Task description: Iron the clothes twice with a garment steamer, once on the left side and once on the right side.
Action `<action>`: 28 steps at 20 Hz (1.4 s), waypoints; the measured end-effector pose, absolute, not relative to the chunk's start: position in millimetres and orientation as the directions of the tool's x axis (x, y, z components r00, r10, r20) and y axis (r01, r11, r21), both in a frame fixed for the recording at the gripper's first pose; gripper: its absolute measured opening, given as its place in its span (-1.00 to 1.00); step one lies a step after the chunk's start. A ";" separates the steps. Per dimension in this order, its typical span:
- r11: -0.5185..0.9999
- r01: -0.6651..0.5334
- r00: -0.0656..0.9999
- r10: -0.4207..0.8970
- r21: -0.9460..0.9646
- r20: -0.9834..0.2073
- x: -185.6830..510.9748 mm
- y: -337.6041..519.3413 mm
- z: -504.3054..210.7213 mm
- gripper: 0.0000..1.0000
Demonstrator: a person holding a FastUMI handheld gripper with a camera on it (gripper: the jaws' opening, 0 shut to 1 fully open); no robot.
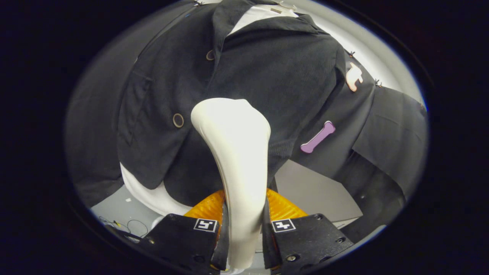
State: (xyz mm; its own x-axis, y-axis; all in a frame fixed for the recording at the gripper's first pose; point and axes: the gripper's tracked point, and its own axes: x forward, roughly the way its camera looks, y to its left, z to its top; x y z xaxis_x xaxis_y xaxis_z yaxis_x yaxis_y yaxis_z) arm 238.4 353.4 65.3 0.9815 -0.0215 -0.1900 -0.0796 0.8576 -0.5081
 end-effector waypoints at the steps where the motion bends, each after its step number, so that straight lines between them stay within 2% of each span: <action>1: 0.857 -0.082 0.980 -0.024 -0.509 -0.197 239.1 351.7 61.0 -0.23; 20: 0.868 -0.218 0.917 0.027 -0.445 -0.397 248.6 340.7 -58.2 -0.23; 28: 0.896 -0.242 0.918 0.087 -0.372 -0.387 237.5 336.1 -40.0 -0.23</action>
